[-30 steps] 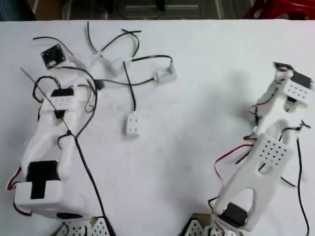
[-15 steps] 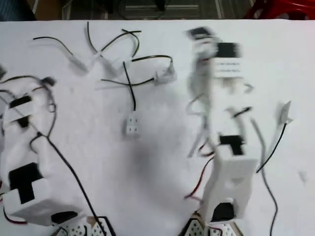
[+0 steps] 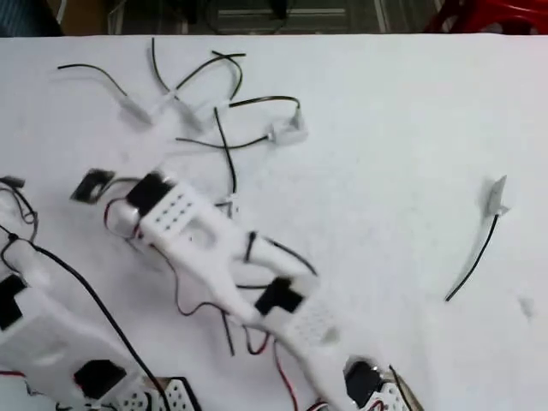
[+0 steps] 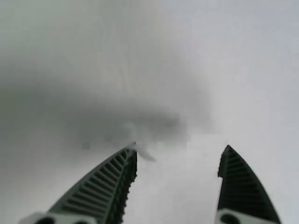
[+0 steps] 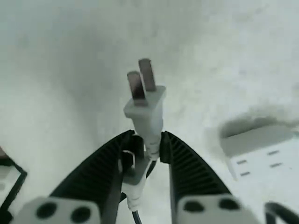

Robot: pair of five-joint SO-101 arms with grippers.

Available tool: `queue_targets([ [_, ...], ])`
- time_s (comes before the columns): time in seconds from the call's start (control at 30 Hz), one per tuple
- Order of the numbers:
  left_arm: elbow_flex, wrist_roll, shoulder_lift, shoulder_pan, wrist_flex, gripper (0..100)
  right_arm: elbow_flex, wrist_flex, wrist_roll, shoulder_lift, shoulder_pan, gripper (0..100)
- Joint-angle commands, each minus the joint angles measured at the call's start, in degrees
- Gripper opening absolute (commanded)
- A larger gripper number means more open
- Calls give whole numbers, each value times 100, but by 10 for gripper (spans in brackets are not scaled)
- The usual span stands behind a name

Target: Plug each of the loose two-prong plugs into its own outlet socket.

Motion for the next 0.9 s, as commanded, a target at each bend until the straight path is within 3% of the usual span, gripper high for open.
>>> queue_targets([
  [0.0,-1099,62,690,-40,554,282,-809,198,-457,505,13,234],
  [0.17,-2233,62,936,189,1864,285,-1451,356,-185,523,400,378],
  [0.43,-3982,53,927,989,4949,286,-1064,356,-176,-1086,1745,380],
  [0.63,-5064,62,971,1912,7103,286,440,356,-167,-2492,2774,380],
  [0.87,-4220,62,971,3424,7385,283,2549,321,-167,-3521,3618,380],
])
